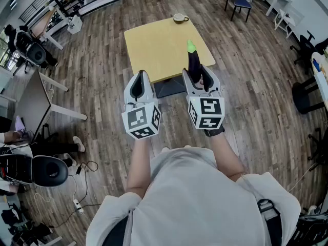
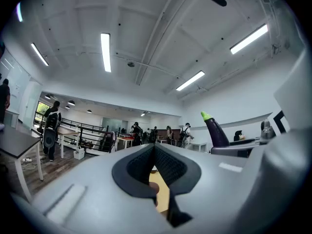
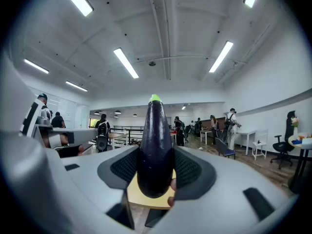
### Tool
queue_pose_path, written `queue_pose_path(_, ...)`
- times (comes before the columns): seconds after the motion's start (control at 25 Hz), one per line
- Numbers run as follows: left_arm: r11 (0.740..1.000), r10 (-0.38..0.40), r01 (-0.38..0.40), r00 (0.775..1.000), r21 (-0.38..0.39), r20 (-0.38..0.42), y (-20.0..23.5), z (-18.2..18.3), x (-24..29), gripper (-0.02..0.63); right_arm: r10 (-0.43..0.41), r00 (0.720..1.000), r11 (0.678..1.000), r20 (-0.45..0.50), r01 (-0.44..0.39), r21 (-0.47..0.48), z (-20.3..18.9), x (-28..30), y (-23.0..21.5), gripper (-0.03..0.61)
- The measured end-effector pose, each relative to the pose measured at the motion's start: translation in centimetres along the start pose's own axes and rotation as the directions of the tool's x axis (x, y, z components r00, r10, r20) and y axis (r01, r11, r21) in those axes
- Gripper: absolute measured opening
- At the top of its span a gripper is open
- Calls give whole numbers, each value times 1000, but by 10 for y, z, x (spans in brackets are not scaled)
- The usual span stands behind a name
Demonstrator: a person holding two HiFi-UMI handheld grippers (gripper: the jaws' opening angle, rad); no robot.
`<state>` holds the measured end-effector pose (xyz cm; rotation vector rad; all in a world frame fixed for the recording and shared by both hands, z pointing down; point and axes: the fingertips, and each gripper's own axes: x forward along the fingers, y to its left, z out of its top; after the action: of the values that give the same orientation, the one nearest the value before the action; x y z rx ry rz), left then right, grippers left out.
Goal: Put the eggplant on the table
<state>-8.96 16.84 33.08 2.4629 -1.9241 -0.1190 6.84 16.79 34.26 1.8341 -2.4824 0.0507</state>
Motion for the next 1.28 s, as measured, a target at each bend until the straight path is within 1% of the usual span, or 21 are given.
queue_pose_path(0.16,1000,6,-6,1000,-7,-9,-10,-6,-4,9,12,1000,1000,1,-12,-15,-2,-6,-5,219)
queue_pose_path(0.36,1000,15,-14,999,12,-33,-23,-13,-7,9,29,1000,999,-4,-29,-33,-4,-13,-13,219)
queue_pose_path(0.52,999,19,-17,998,34,-57,-32,-21,-10,9,21,1000,999,1,-21,-25,-6,-19,-25,219)
queue_pose_path(0.68,999,12,-9,998,50,-65,-44,-30,-15,9,-1,1000,1000,16,1,-30,-14,-26,-39,219)
queue_pose_path(0.84,999,22,-18,997,50,-79,-43,-42,-15,9,-2,1000,1000,-3,2,-13,-27,-26,-43,219)
queue_pose_path(1.0,999,16,-12,996,40,-83,-44,-46,1,9,16,1000,1000,-13,-16,-13,-31,-15,-50,219)
queue_pose_path(1.12,999,0,3,997,32,-75,-41,-50,21,9,46,999,997,-22,-47,-57,-35,0,-47,219)
queue_pose_path(1.2,999,-14,16,997,34,-69,-38,-53,39,9,41,999,995,-24,-43,-92,-38,15,-47,221)
queue_pose_path(1.28,999,-31,33,997,38,-66,-33,-55,59,9,22,1000,995,-17,-24,-95,-41,31,-52,221)
